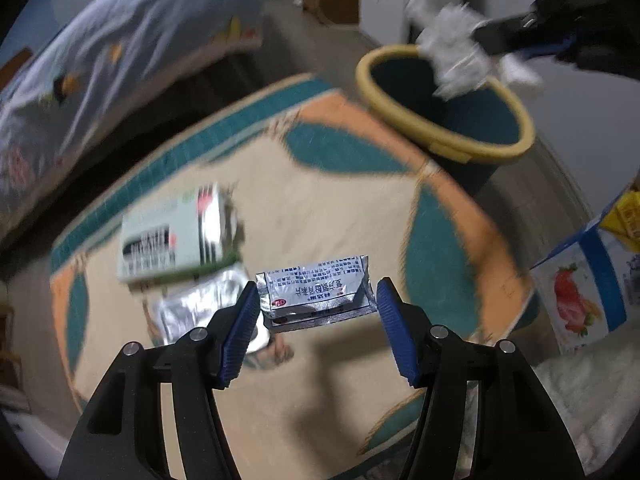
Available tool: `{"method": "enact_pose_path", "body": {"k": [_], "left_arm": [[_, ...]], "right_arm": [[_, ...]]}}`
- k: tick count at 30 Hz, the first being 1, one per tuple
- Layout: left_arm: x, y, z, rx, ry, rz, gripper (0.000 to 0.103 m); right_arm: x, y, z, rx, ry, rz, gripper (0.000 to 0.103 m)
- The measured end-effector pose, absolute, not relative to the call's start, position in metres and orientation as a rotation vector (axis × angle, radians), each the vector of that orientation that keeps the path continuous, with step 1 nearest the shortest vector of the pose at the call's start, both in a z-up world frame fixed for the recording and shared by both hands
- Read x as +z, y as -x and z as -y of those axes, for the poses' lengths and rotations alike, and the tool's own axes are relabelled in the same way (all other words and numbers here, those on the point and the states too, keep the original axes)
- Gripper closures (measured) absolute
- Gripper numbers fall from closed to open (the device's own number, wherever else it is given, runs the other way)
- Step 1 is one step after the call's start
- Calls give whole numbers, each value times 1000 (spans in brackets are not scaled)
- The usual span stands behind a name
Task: Collect trash
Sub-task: 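Carry the white tissue and sachet over the bin and open both tools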
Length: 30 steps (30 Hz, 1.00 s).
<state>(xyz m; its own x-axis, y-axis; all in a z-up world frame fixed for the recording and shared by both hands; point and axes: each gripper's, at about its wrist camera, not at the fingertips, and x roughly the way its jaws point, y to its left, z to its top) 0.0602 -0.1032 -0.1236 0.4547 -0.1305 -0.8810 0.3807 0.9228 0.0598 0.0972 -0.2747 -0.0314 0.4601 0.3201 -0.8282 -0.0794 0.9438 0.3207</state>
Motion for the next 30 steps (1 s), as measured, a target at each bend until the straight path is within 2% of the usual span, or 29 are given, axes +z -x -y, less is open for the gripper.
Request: {"method": "enact_pose_path", "body": {"k": [7, 10, 15, 30], "left_arm": [[-41, -88, 137, -432, -332, -907, 42], [-28, -97, 148, -462, -357, -856, 42], [-45, -114, 161, -509, -247, -889, 42], [-64, -123, 179, -517, -306, -880, 42]], "right_arm": [[-28, -105, 322, 133, -345, -1023, 92], [-32, -107, 337, 93, -367, -1023, 92], [-42, -112, 357, 39, -358, -1039, 92], [-61, -127, 382, -18, -406, -1070, 92]]}}
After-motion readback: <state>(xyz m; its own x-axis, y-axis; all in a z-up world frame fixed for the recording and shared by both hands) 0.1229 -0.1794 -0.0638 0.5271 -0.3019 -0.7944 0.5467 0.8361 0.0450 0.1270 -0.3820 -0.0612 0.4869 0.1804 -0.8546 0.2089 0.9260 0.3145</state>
